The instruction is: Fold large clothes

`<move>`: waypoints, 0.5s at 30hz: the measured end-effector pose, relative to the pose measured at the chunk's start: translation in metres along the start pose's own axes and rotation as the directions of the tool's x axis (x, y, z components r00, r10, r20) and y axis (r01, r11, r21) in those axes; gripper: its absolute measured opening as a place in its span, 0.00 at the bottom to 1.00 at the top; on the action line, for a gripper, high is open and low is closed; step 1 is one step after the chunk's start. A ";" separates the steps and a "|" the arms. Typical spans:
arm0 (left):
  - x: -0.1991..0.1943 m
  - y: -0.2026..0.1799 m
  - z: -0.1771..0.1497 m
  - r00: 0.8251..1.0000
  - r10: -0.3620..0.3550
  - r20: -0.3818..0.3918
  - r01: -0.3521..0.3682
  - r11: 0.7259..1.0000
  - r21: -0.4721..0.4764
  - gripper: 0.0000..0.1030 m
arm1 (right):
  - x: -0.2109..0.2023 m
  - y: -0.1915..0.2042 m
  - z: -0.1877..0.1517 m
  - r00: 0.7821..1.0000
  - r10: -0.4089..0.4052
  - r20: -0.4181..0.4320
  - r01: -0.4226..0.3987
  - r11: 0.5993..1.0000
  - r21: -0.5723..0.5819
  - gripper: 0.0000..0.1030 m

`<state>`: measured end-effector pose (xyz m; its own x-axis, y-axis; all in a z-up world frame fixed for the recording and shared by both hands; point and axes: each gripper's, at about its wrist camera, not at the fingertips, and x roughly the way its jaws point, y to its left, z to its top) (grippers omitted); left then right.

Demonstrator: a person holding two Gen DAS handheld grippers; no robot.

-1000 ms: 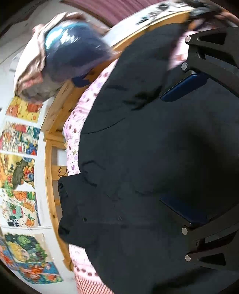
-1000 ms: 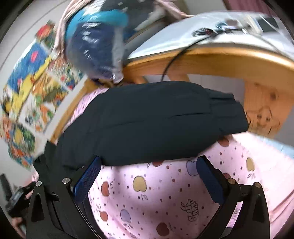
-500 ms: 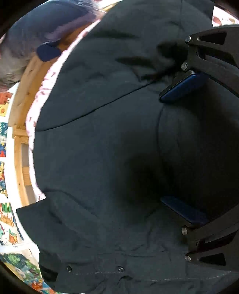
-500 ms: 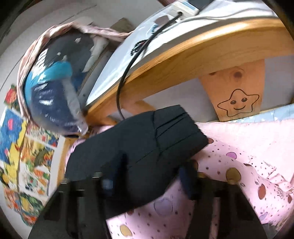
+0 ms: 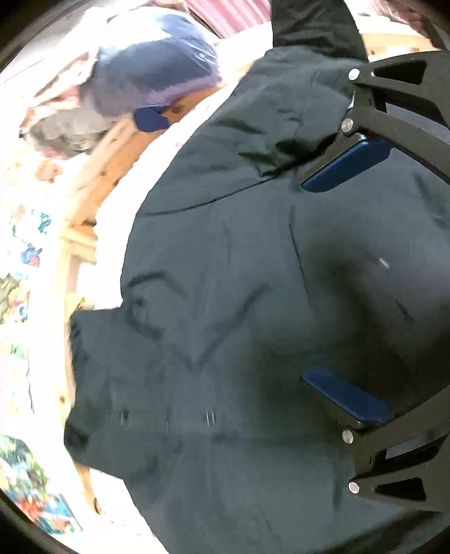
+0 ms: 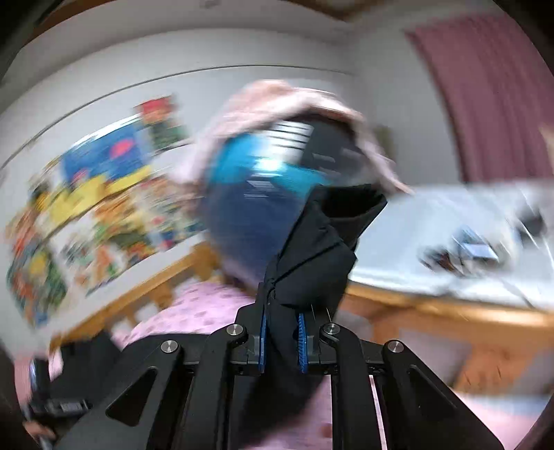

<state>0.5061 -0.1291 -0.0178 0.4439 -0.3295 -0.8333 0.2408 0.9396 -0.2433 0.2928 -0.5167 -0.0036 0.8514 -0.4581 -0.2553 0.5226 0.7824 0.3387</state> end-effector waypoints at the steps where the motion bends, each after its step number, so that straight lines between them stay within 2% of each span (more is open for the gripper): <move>1: -0.003 0.005 0.002 1.000 -0.007 0.006 0.007 1.000 -0.014 1.00 | 0.000 0.018 0.002 0.999 0.039 -0.005 -0.039 0.998 -0.051 0.13; 3: -0.025 0.030 -0.005 0.999 -0.036 0.024 0.038 0.997 -0.065 1.00 | 0.002 0.065 -0.003 0.991 0.127 -0.047 -0.133 0.974 -0.181 0.12; 5: -0.037 0.051 -0.009 0.997 -0.063 0.034 0.066 0.992 -0.108 1.00 | 0.004 0.109 -0.015 0.975 0.196 -0.105 -0.219 0.928 -0.301 0.12; 8: -0.047 0.079 -0.023 0.987 -0.151 0.056 0.159 0.969 -0.191 1.00 | -0.004 0.158 -0.043 0.952 0.243 -0.184 -0.301 0.847 -0.437 0.12; 11: -0.051 0.104 -0.037 0.950 -0.293 0.107 0.312 0.914 -0.259 1.00 | -0.013 0.199 -0.080 0.921 0.265 -0.285 -0.382 0.756 -0.531 0.12; 13: -0.050 0.112 -0.042 0.910 -0.389 0.142 0.414 0.867 -0.277 1.00 | -0.019 0.216 -0.109 0.895 0.265 -0.360 -0.435 0.704 -0.562 0.12; 15: -0.040 0.111 -0.043 0.863 -0.478 0.164 0.505 0.816 -0.280 1.00 | -0.022 0.227 -0.139 0.864 0.240 -0.442 -0.479 0.661 -0.577 0.13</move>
<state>0.4776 -0.0073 -0.0331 0.4090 -0.7488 -0.5215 0.1789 0.6262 -0.7589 0.3868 -0.2708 -0.0469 0.8415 -0.0217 -0.5398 -0.0879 0.9804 -0.1765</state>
